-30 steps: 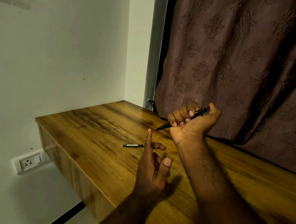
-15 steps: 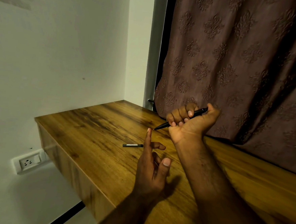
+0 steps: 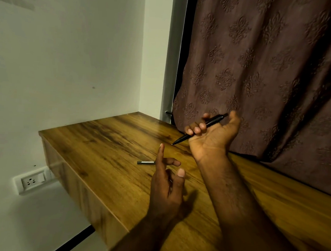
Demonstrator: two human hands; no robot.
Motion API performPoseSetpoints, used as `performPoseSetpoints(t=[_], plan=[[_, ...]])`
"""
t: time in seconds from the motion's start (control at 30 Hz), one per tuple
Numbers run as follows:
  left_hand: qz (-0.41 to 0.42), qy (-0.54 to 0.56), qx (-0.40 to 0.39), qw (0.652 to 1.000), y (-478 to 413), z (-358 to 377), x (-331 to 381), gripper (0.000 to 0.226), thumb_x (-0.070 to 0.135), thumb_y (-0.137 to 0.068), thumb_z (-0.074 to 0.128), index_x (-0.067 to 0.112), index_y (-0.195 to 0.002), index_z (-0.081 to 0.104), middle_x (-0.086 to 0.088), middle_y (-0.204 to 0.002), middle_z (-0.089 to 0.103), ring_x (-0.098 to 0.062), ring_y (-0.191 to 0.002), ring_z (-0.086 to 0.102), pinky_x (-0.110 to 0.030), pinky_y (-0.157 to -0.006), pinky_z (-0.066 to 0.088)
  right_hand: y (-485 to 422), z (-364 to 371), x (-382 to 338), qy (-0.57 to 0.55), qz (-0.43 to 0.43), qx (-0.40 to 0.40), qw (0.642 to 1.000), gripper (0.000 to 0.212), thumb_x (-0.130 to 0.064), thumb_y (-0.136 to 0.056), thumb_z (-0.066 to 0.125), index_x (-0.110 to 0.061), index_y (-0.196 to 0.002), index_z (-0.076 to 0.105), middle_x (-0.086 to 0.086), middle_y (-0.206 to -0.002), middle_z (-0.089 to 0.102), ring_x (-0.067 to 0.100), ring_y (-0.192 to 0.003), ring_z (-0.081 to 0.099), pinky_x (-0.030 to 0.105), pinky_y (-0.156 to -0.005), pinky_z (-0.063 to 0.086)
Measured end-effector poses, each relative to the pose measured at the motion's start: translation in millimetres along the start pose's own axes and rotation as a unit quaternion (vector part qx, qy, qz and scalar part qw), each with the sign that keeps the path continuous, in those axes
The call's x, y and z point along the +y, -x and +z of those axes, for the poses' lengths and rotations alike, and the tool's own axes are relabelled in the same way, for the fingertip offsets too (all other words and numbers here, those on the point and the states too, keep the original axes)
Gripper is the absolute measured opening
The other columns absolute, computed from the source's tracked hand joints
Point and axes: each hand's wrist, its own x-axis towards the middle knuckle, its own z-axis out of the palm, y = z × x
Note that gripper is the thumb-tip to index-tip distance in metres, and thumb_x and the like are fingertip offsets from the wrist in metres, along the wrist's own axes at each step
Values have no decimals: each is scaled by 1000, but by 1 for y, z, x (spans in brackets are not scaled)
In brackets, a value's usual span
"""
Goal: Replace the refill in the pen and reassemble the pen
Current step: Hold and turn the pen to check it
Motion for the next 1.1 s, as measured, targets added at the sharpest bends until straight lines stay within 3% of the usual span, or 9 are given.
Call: performPoseSetpoints(t=[0.1,0.2,0.3,0.37,0.5,0.57,0.73,0.93,1.1], plan=[[-26,-20,38,999,-6,-1,-5,59,51,-89,47,48,-141,20,17,-98,59,-8,-62,58,-29,-55,51,-6,2,8,68,17,10,997,28,-30,-91,34,-15,-71,47,2,-60,37,15,-50,36,27,-52,32],[-38,-36,55,997,-8,-2,-11,49,48,-89,49,39,-136,37,15,-95,60,-10,-68,60,-31,-56,53,-7,0,15,135,37,-11,990,18,-12,-95,39,-12,-82,51,3,-65,46,15,-55,47,30,-53,44],[-55,-38,80,995,-10,-3,-7,32,45,-92,55,32,-121,53,17,-94,63,-4,-82,62,-25,-65,53,-5,-3,21,164,29,-40,985,16,-4,-99,38,-9,-94,52,6,-69,52,18,-61,54,33,-60,51],[-70,-26,99,992,-11,-4,-9,30,39,-90,57,28,-118,57,21,-95,64,-5,-80,63,-24,-63,54,-3,-4,23,189,24,-56,980,17,-1,-100,36,-7,-99,52,8,-72,53,20,-66,57,37,-67,53],[-67,-32,99,992,-13,-6,-16,22,35,-92,55,22,-107,63,6,-89,65,-17,-73,62,-37,-61,55,-3,-9,29,236,28,-74,969,12,-1,-99,40,-7,-98,51,10,-74,55,23,-68,60,41,-72,57],[-59,-39,105,992,-13,-7,-18,16,34,-93,52,24,-98,64,3,-82,64,-15,-69,59,-33,-60,52,-4,-12,30,262,21,-82,961,9,-1,-99,45,-7,-105,49,12,-76,57,24,-66,63,43,-71,59],[-59,-66,119,989,-15,-8,-20,18,22,-97,51,30,-83,58,2,-72,61,-10,-59,52,-24,-54,43,-6,-24,34,408,-88,-92,904,55,-6,-93,60,-31,-133,31,16,-93,66,20,-58,68,42,-62,60],[-66,-89,150,983,-18,-9,-25,22,24,-99,48,34,-80,55,3,-73,63,-10,-70,60,-27,-63,47,-12,-31,36,476,-82,-113,868,63,-9,-92,62,-31,-141,31,20,-102,66,22,-76,71,35,-54,59],[-90,-41,121,988,-15,-10,-31,22,48,-97,42,38,-94,61,3,-80,65,-16,-61,52,-41,-58,46,-15,-33,31,410,-40,-113,904,74,1,-92,58,-32,-147,20,23,-103,65,29,-82,71,36,-60,59]])
